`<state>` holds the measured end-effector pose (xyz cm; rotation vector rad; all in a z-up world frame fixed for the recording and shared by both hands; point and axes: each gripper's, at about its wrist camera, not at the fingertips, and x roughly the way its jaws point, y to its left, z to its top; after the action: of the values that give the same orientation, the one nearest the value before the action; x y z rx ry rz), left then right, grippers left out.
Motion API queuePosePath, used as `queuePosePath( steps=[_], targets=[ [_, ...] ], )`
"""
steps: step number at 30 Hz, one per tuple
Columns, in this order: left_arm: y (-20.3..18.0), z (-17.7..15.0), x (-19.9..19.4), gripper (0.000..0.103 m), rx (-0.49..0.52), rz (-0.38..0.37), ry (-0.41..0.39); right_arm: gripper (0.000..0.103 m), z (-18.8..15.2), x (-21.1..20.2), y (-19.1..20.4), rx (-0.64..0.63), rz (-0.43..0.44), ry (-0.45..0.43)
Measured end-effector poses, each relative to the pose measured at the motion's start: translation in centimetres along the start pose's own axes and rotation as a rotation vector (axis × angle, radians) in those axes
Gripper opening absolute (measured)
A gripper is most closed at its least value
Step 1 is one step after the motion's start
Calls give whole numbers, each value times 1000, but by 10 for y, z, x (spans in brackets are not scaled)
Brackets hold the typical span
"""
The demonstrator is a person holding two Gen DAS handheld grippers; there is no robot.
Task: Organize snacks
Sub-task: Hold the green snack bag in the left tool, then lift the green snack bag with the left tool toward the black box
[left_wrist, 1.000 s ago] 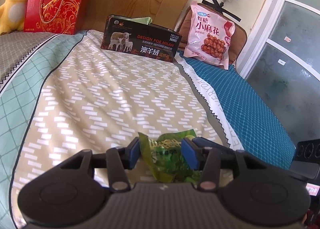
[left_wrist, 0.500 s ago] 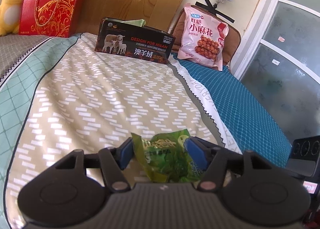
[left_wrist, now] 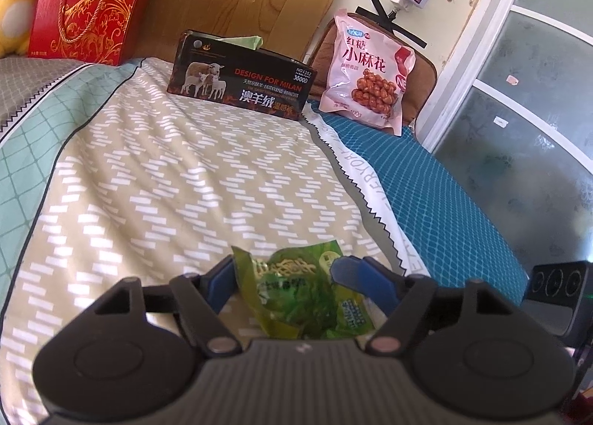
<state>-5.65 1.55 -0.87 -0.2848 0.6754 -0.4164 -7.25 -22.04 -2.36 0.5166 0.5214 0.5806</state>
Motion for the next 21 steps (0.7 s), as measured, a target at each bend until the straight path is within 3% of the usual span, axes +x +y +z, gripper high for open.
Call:
queuePosePath(
  steps=[21],
  targets=[
    [5, -2, -7, 72, -44, -23, 0, 20, 1, -1, -1, 5, 2, 13]
  ],
)
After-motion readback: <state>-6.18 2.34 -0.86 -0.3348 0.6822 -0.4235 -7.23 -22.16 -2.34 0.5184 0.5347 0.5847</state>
